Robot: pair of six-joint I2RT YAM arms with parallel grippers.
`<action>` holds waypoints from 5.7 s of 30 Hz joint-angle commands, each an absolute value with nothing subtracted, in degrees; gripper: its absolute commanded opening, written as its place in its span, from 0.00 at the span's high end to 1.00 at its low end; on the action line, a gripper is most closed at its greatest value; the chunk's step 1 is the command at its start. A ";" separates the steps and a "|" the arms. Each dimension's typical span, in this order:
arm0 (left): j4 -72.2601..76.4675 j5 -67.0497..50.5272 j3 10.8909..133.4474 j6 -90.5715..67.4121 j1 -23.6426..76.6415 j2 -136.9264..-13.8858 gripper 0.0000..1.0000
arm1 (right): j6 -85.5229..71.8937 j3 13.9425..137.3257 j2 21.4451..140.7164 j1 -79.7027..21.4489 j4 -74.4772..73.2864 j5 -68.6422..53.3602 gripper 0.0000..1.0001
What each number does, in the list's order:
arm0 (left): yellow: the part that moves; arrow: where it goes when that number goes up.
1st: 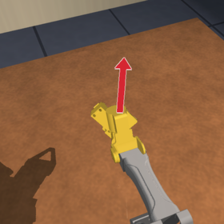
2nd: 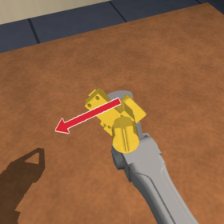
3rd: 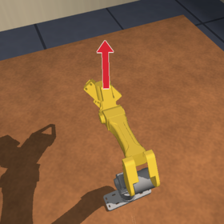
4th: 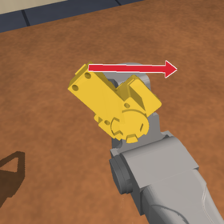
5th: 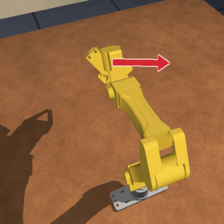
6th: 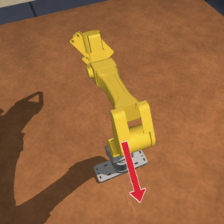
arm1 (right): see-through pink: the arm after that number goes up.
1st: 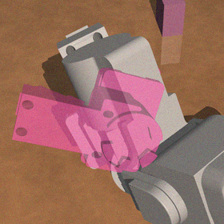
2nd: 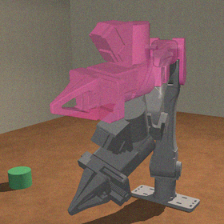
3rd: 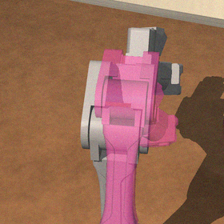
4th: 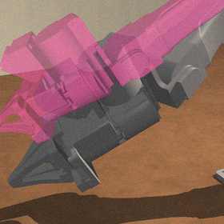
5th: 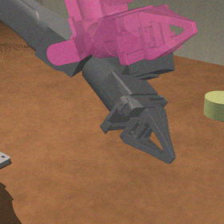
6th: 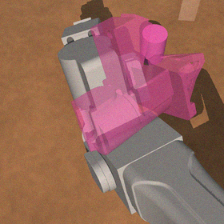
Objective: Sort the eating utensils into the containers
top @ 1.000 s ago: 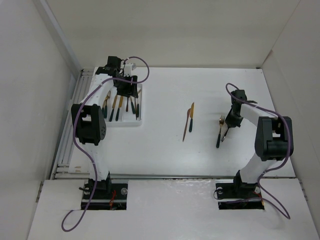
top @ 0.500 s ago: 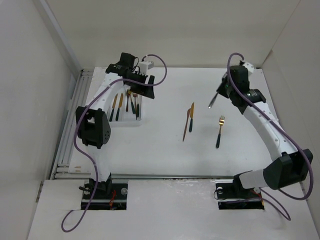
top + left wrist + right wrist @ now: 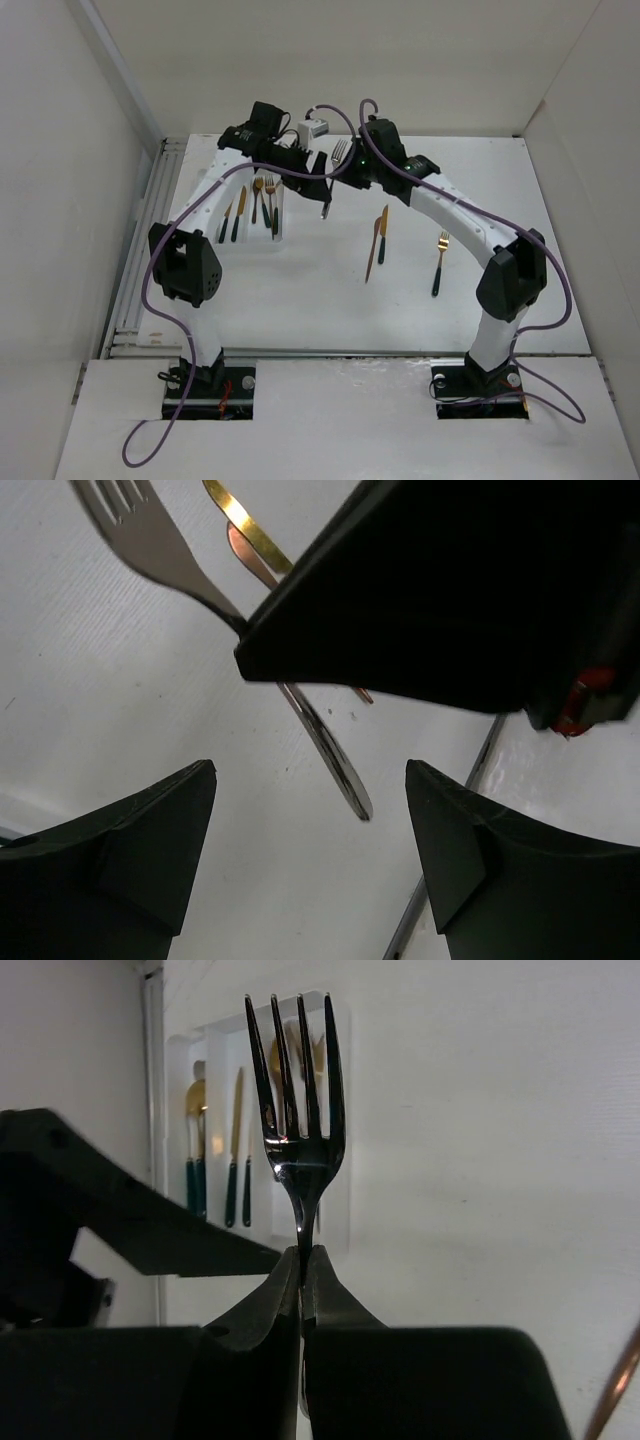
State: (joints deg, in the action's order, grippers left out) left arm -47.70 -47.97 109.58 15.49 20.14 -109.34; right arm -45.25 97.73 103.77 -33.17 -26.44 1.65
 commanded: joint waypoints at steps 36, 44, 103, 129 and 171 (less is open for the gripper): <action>-32.44 -37.89 91.05 2.73 4.22 -113.11 1.00 | -45.88 89.74 93.96 -30.76 -22.85 2.46 0.56; -32.43 -33.13 92.29 1.49 3.69 -119.09 1.00 | -45.88 87.45 90.97 -29.10 -23.99 3.60 0.56; -40.61 -25.05 103.54 3.16 3.69 -107.84 0.49 | -30.86 54.14 94.04 -7.82 -34.10 7.21 0.89; -44.21 -50.53 106.96 12.57 19.60 -105.21 0.28 | -47.28 92.09 94.56 -29.52 -25.50 3.79 1.00; -30.41 -45.96 86.31 -1.41 2.65 -108.53 1.00 | -48.87 88.86 93.87 -31.64 -20.12 2.01 0.54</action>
